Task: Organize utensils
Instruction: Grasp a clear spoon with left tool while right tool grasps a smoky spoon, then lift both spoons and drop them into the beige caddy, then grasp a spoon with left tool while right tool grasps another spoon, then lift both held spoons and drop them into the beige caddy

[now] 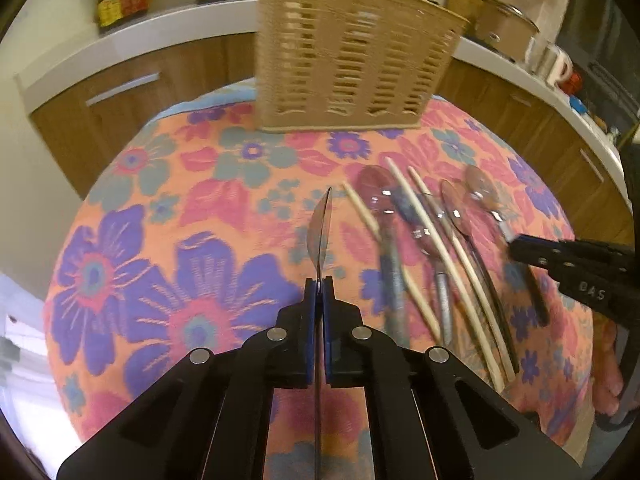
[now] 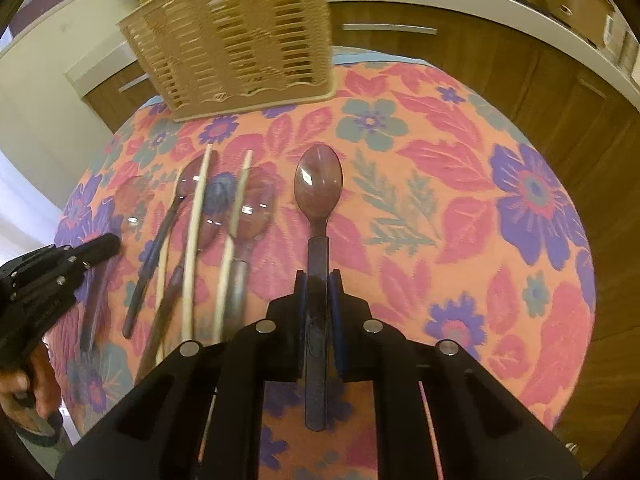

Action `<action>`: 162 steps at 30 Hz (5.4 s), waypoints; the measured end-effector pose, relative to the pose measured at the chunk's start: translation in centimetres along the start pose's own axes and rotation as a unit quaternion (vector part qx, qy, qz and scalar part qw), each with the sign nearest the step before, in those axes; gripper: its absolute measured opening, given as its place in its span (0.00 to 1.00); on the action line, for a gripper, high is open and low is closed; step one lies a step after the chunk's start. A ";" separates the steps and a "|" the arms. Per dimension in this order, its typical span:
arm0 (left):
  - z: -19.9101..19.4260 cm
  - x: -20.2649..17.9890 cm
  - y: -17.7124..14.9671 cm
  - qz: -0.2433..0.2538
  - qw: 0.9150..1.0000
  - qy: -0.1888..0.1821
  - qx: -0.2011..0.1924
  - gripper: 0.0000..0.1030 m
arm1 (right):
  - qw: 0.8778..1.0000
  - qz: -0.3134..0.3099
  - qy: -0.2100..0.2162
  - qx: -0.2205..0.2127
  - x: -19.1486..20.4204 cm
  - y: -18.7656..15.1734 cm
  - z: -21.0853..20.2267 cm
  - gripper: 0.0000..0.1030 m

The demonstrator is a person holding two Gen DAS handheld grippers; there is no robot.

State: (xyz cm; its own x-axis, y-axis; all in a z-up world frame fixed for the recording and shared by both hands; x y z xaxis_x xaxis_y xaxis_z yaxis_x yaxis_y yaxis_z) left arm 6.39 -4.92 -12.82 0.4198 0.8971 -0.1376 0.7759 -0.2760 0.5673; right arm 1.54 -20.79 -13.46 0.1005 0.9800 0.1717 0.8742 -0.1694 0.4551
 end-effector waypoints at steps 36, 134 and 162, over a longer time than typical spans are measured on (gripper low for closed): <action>0.8 0.9 -0.2 0.068 0.995 0.065 0.037 0.09 | 0.994 -0.059 -0.044 0.075 -1.5 0.5 1.3 0.09; 2.7 -5.6 1.0 0.056 0.998 -0.036 0.009 0.10 | 0.998 -0.033 0.043 0.010 5.1 -0.3 1.2 0.09; -0.8 1.0 -2.2 -0.006 0.999 -0.025 0.027 0.37 | 0.997 -0.014 0.037 0.059 0.3 -1.9 0.3 0.21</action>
State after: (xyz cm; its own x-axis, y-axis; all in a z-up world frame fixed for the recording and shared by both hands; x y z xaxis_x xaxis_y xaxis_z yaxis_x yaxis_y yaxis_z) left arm 4.72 -3.10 -13.60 0.4322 0.8824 -0.1858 0.8050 -0.2847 0.5205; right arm 0.06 -20.12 -14.58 0.0430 0.9731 0.2264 0.9264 -0.1237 0.3558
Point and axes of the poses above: each gripper's, at about its wrist camera, not at the fingertips, and z roughly the way its jaws point, x to its left, y to its top, the point moved 10 cm from there along z, roughly the way its jaws point
